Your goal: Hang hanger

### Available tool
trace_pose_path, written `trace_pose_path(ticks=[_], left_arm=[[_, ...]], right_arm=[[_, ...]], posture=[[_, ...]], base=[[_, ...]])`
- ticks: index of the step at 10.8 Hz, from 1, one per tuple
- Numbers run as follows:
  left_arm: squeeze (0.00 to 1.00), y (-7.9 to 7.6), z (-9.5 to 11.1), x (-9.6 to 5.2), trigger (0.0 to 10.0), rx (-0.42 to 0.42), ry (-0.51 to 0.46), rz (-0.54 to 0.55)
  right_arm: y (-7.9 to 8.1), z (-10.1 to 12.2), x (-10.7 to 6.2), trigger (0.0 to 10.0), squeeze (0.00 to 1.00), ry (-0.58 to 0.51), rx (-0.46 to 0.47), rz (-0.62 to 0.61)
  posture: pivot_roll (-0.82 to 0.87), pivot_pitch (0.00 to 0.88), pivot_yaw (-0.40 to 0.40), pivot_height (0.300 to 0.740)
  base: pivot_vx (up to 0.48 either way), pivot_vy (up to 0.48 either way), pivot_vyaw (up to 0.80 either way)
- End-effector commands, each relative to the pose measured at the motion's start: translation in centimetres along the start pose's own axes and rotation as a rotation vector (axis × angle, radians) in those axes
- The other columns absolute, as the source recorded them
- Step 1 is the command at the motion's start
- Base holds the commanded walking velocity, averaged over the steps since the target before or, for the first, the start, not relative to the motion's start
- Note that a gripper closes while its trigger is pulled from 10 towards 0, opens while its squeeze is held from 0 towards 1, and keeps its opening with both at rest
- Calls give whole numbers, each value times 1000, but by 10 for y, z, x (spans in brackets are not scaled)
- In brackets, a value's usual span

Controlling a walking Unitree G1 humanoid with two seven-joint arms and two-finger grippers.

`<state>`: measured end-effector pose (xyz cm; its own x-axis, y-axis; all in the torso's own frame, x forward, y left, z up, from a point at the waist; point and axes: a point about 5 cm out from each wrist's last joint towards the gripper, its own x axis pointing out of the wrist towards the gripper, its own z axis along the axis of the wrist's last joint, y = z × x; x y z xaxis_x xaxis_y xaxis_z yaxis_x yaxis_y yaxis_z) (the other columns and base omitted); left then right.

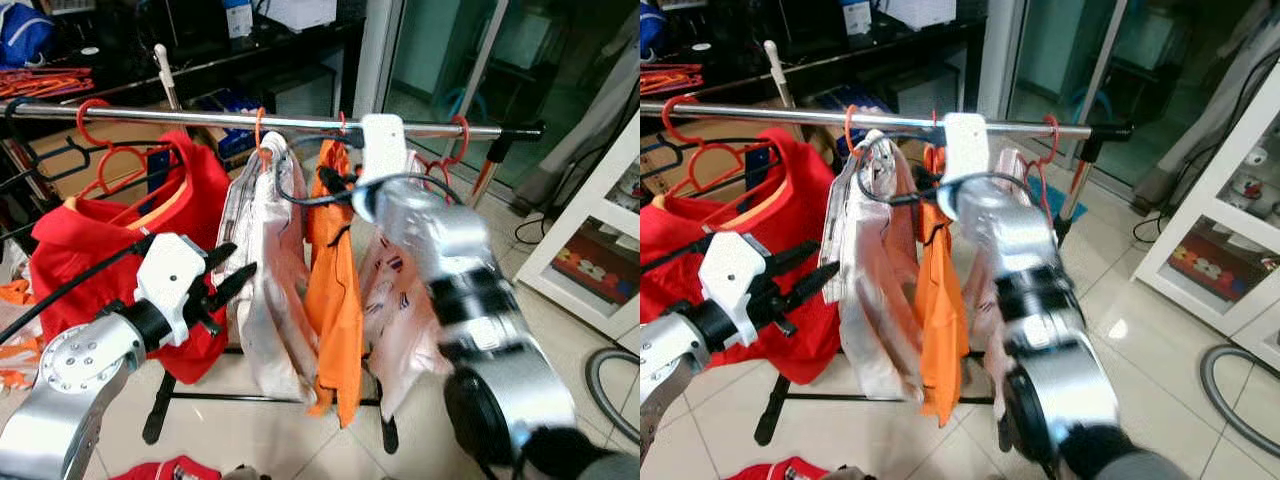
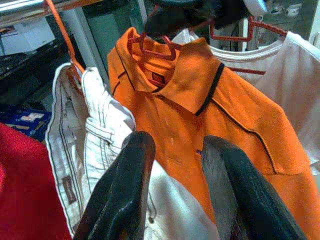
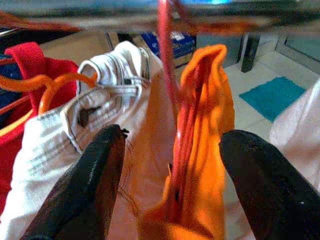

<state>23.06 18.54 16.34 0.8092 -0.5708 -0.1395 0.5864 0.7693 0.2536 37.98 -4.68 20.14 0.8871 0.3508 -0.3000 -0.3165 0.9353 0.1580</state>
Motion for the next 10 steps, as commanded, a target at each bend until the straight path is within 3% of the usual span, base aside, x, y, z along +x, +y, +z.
trace_pose_path(ticks=[1, 4, 6, 8, 9, 10], left_arm=[[0, -3, 4, -1, 10000, 19, -7, -15], [0, -4, 4, -2, 10000, 17, 1, -29], [0, -6, 4, -3, 10000, 10, 3, -42], [0, -7, 7, -1, 10000, -5, -15, -64], [0, -7, 8, -1, 10000, -5, -20, -65], [0, -7, 8, 0, 10000, -5, -21, -64]], right_arm=[[1, 7, 2, 10000, 0, -26, -14, -15], [0, 14, 14, 10000, 0, -55, -85, -127], [2, 10, 19, 10000, 0, -24, -99, -130], [5, 0, 23, 10000, 0, 37, -38, -100], [5, -5, 25, 9569, 0, 54, -27, -97], [4, -7, 26, 7843, 0, 52, -25, -101]], posture=[[-30, 10, -9, 740], [-27, 13, -6, 740], [-27, 13, -5, 740], [-29, 14, -1, 740], [-27, 16, -3, 740], [-22, 18, -5, 740]], base=[[0, 0, 0], [0, 0, 0], [0, 0, 0], [0, 0, 0], [0, 0, 0], [0, 0, 0]])
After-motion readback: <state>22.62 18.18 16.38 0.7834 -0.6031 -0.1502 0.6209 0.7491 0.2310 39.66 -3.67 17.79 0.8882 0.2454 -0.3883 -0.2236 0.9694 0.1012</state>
